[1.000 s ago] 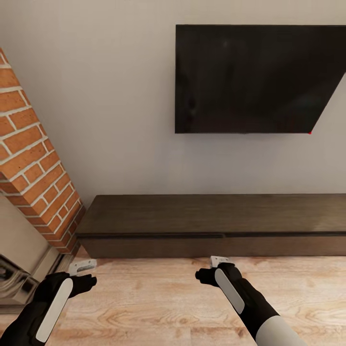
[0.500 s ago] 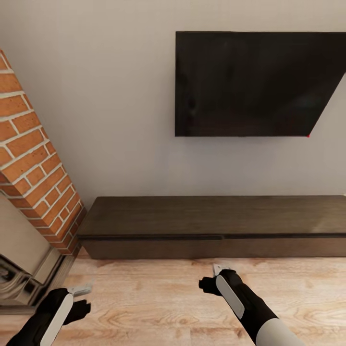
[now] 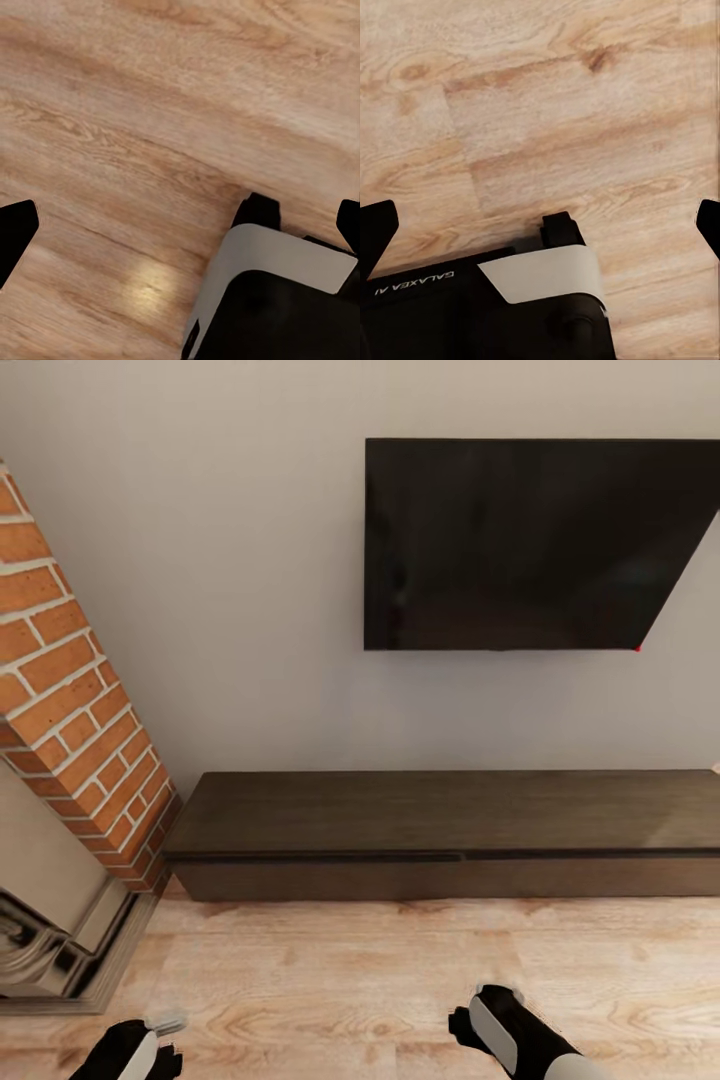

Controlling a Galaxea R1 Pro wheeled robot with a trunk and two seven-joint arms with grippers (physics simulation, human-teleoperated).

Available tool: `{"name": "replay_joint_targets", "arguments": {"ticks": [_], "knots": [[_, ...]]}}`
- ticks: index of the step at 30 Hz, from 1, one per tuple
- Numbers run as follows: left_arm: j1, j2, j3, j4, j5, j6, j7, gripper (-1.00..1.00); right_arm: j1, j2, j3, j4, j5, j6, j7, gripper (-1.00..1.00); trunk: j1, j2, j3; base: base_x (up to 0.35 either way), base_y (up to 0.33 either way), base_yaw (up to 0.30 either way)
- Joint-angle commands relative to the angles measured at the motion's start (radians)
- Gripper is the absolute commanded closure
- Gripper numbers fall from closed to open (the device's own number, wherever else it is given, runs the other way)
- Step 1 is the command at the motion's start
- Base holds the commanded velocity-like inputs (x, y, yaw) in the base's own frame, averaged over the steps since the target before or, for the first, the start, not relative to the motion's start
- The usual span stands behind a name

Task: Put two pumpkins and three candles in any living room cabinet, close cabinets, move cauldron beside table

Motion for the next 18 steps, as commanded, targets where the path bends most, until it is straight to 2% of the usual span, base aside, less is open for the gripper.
{"name": "replay_joint_targets", "arguments": {"ticks": [1,7,12,15,17,18], "knots": [[0.000,0.001,-0.017,0.028,0.011,-0.029,0.009,-1.00,-0.001,0.000,0.006,0.031,-0.006,-0.024,0.004,-1.00,-0.004,0.007,0.002,0.000,0.000,0.000],[0.000,-0.006,-0.058,0.197,0.010,-0.190,0.008,-1.00,-0.001,0.001,0.007,0.201,-0.004,-0.173,0.109,-1.00,-0.027,0.049,0.021,0.000,0.000,0.000],[0.000,-0.009,-0.128,0.295,0.011,-0.305,0.008,-1.00,0.004,0.005,0.007,0.295,-0.005,-0.269,0.144,-1.00,-0.046,0.084,0.037,0.000,0.000,0.000],[0.000,-0.011,-0.169,0.369,0.012,-0.380,0.008,-1.00,0.041,0.007,0.007,0.318,-0.004,-0.334,0.149,-1.00,-0.058,0.105,0.046,0.000,0.000,0.000],[0.000,-0.013,-0.181,0.409,0.012,-0.424,0.008,-1.00,0.068,0.008,0.007,0.323,-0.004,-0.383,0.150,-1.00,-0.065,0.119,0.052,0.000,0.000,0.000],[0.000,-0.016,-0.189,0.441,0.012,-0.460,0.008,-1.00,0.090,0.008,0.006,0.328,-0.005,-0.438,0.151,-1.00,-0.069,0.126,0.056,0.000,0.000,0.000]]}}
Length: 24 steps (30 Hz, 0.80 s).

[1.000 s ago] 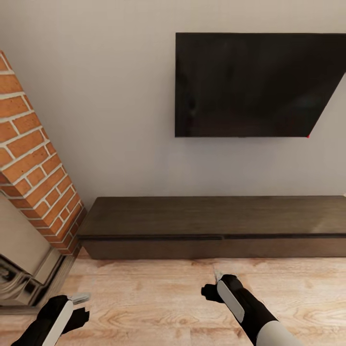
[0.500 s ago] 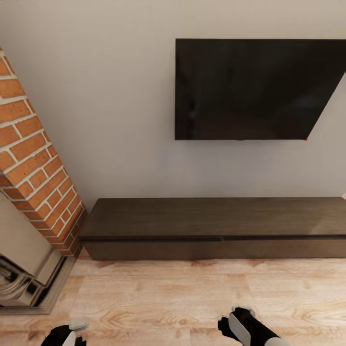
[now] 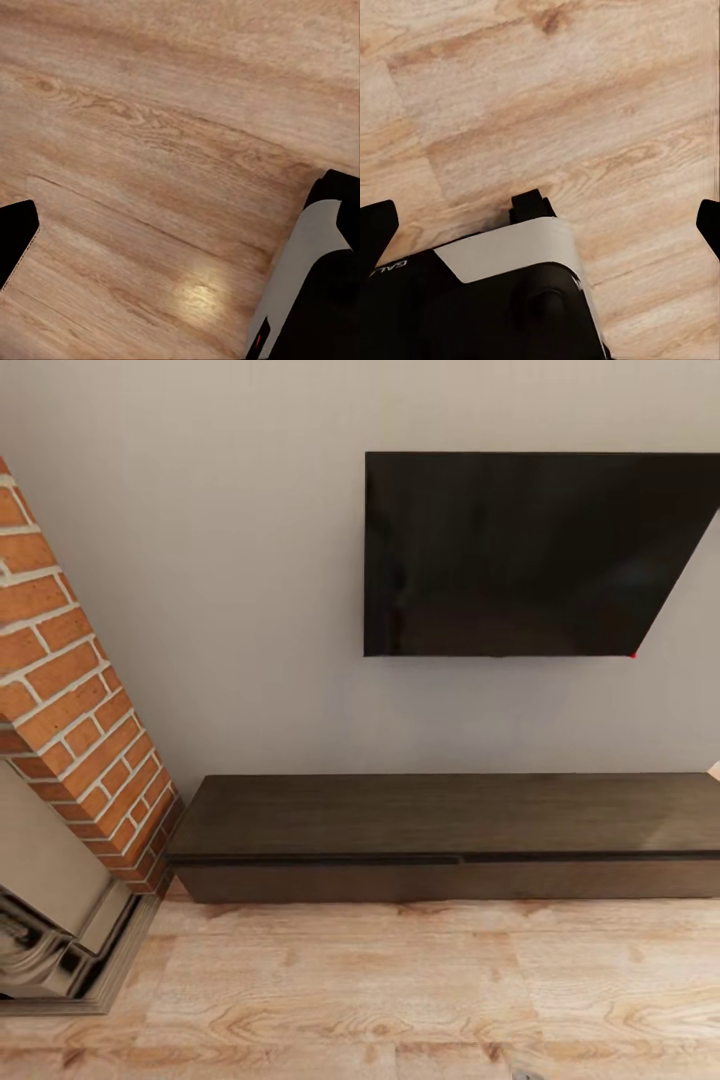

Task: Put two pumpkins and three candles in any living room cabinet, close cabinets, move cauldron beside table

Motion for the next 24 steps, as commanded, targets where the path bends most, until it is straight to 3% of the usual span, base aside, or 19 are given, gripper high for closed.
{"name": "replay_joint_targets", "arguments": {"ticks": [1,7,11,16,24], "knots": [[0.000,0.000,-0.011,0.011,0.007,-0.010,0.006,-1.00,0.010,0.000,0.009,0.001,-0.008,-0.028,-0.005,-1.00,-0.004,0.007,0.002,0.000,0.000,0.000],[0.002,-0.013,-0.030,0.082,0.007,-0.073,0.005,-1.00,0.025,0.004,0.007,0.034,-0.017,-0.087,-0.005,-1.00,-0.027,0.049,0.021,0.000,0.000,0.000],[0.004,-0.040,-0.052,0.161,0.007,-0.162,0.004,-1.00,0.029,0.004,0.005,0.090,-0.018,-0.092,-0.006,-1.00,-0.042,0.077,0.034,0.000,0.000,0.000],[0.007,-0.048,-0.062,0.200,0.008,-0.184,0.001,-1.00,0.051,0.000,0.003,0.104,-0.016,-0.093,-0.006,-1.00,-0.061,0.112,0.049,0.000,0.000,0.000],[0.012,-0.048,-0.066,0.236,0.010,-0.188,-0.113,-1.00,0.061,0.003,0.004,0.106,-0.017,-0.094,-0.006,-1.00,-0.092,0.168,0.075,0.000,0.000,0.000]]}}
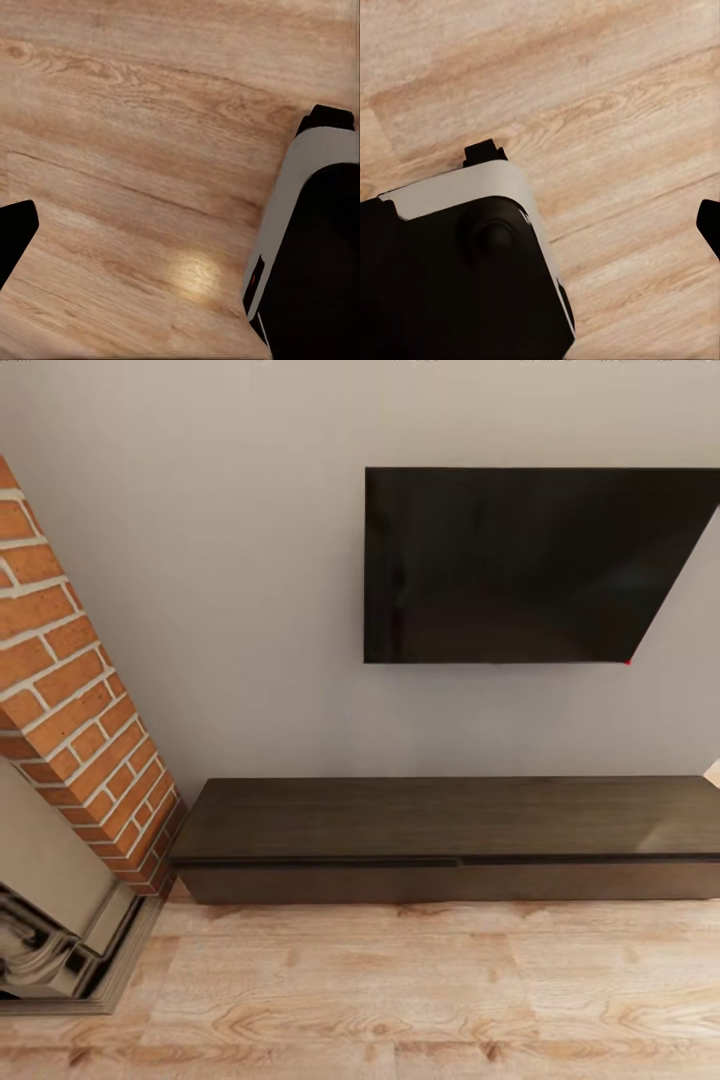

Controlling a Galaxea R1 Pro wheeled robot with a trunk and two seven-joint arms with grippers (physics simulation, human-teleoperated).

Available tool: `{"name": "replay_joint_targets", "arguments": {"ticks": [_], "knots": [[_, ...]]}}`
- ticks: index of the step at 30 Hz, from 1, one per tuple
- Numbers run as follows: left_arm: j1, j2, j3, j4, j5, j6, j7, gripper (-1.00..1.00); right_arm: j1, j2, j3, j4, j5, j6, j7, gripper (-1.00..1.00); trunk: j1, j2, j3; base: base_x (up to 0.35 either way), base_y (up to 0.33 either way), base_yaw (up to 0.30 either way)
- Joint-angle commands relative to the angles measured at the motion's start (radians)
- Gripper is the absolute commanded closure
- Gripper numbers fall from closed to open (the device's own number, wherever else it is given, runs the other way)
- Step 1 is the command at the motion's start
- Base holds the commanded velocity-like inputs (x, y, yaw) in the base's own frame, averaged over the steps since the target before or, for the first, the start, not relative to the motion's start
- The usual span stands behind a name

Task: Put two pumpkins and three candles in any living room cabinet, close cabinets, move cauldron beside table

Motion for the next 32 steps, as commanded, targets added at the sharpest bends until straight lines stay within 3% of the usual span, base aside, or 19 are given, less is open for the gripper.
{"name": "replay_joint_targets", "arguments": {"ticks": [1,5,11,18,25,32], "knots": [[0.000,0.001,-0.009,0.006,0.008,0.005,-0.010,-1.00,-0.001,0.001,0.008,0.004,-0.010,-0.006,0.000,-1.00,-0.004,0.006,0.002,0.000,0.000,0.000],[0.001,0.000,-0.009,0.020,0.009,0.006,-0.022,-1.00,0.000,0.001,0.008,0.004,-0.011,-0.006,0.000,-1.00,-0.019,0.034,0.015,0.000,0.000,0.000],[0.002,0.000,-0.009,0.038,0.017,0.009,-0.018,-1.00,0.000,0.001,0.007,0.004,-0.012,-0.006,0.000,-1.00,-0.019,0.034,0.015,0.000,0.000,0.000],[0.003,0.029,-0.009,0.068,0.013,-0.002,-0.016,-1.00,0.000,0.001,0.007,0.004,-0.012,-0.006,0.000,-1.00,-0.019,0.034,0.015,0.000,0.000,0.000],[0.004,-0.021,-0.005,0.073,0.016,-0.004,-0.021,-1.00,0.000,0.001,0.007,0.004,-0.012,-0.006,0.000,-1.00,-0.019,0.034,0.015,0.000,0.000,0.000],[0.004,-0.022,-0.003,0.075,0.018,-0.004,-0.022,-1.00,0.000,0.001,0.007,0.004,-0.011,-0.006,0.000,-1.00,-0.019,0.034,0.015,0.000,0.000,0.000]]}}
